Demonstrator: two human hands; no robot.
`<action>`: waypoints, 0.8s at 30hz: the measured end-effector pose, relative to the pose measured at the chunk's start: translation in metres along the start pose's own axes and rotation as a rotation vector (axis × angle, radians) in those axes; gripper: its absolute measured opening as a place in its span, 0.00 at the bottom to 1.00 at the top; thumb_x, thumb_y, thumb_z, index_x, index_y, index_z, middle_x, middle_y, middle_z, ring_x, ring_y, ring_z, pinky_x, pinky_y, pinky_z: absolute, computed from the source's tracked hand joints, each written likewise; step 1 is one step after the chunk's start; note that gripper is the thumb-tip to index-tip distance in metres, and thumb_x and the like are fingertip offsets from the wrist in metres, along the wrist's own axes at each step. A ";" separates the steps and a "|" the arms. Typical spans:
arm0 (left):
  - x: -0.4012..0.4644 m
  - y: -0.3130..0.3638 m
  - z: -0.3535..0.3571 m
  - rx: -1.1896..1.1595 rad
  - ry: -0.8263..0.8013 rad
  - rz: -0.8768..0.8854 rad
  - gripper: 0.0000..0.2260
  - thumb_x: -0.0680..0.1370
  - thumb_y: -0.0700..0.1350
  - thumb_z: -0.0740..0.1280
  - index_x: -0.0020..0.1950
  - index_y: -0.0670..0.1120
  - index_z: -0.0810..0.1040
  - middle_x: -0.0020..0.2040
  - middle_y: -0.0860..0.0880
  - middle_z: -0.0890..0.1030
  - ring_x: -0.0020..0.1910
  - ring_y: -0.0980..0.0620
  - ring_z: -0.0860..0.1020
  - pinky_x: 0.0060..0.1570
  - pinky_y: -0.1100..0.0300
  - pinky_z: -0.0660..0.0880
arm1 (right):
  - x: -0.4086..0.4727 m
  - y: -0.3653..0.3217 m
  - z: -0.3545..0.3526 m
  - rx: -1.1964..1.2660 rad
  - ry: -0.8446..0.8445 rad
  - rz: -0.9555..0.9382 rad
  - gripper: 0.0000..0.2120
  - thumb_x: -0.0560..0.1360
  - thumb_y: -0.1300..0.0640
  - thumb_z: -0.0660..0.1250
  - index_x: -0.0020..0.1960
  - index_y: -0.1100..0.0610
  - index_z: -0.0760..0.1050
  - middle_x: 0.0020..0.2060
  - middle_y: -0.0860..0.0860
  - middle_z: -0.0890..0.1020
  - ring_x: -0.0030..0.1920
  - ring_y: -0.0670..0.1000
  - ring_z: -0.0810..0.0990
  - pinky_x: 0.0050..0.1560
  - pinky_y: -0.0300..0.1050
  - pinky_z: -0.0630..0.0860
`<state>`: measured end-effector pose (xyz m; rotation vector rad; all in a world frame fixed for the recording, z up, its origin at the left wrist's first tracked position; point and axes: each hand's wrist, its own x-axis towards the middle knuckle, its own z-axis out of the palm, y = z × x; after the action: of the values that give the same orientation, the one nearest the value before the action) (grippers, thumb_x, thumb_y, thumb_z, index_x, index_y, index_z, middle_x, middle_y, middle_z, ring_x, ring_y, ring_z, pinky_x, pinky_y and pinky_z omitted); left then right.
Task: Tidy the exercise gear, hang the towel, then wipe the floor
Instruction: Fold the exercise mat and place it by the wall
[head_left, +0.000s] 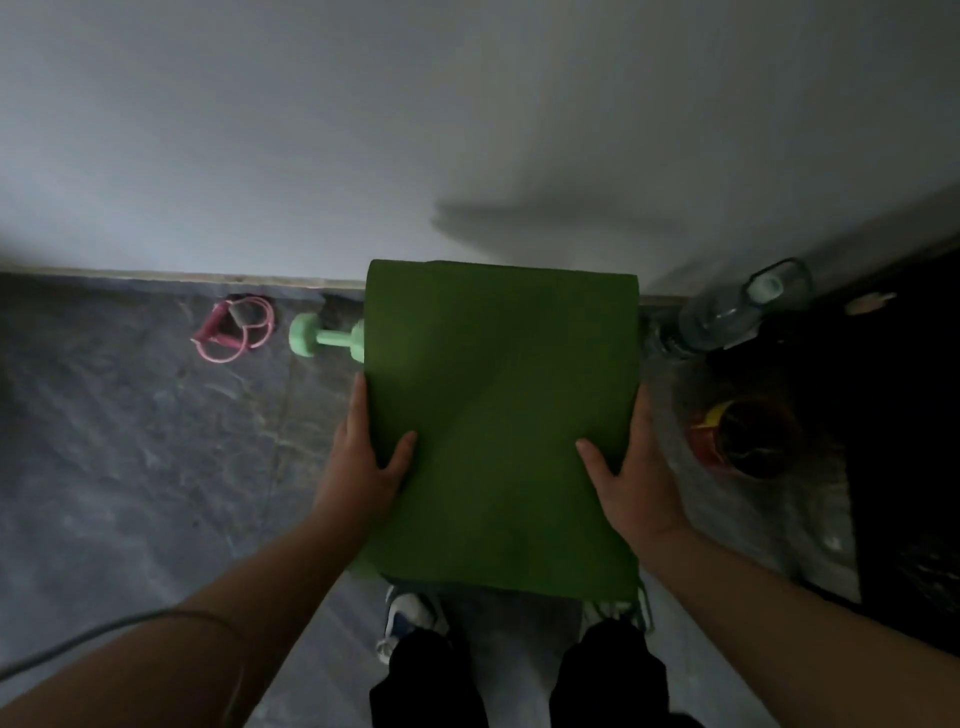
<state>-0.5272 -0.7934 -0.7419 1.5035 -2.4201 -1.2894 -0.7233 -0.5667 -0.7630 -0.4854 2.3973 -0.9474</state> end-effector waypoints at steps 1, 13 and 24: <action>0.015 -0.019 0.021 0.005 -0.007 -0.002 0.41 0.77 0.53 0.69 0.80 0.60 0.42 0.78 0.44 0.62 0.73 0.42 0.66 0.68 0.48 0.67 | 0.017 0.021 0.018 -0.016 -0.011 -0.008 0.44 0.72 0.27 0.57 0.78 0.38 0.36 0.79 0.49 0.57 0.76 0.55 0.61 0.72 0.60 0.65; 0.154 -0.144 0.167 -0.018 -0.156 -0.004 0.46 0.77 0.53 0.70 0.77 0.63 0.35 0.79 0.43 0.58 0.74 0.43 0.65 0.71 0.45 0.66 | 0.146 0.165 0.141 -0.057 0.006 -0.102 0.44 0.75 0.43 0.64 0.80 0.48 0.40 0.79 0.52 0.54 0.77 0.53 0.57 0.76 0.51 0.56; 0.146 -0.146 0.174 0.002 -0.084 0.009 0.45 0.76 0.50 0.71 0.79 0.58 0.39 0.79 0.44 0.57 0.74 0.44 0.63 0.70 0.48 0.64 | 0.137 0.178 0.154 -0.167 0.078 -0.105 0.44 0.73 0.31 0.54 0.79 0.44 0.35 0.80 0.56 0.52 0.78 0.57 0.54 0.76 0.60 0.56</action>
<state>-0.5686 -0.8219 -1.0068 1.4665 -2.4765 -1.3761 -0.7691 -0.5923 -1.0298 -0.6535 2.5556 -0.8267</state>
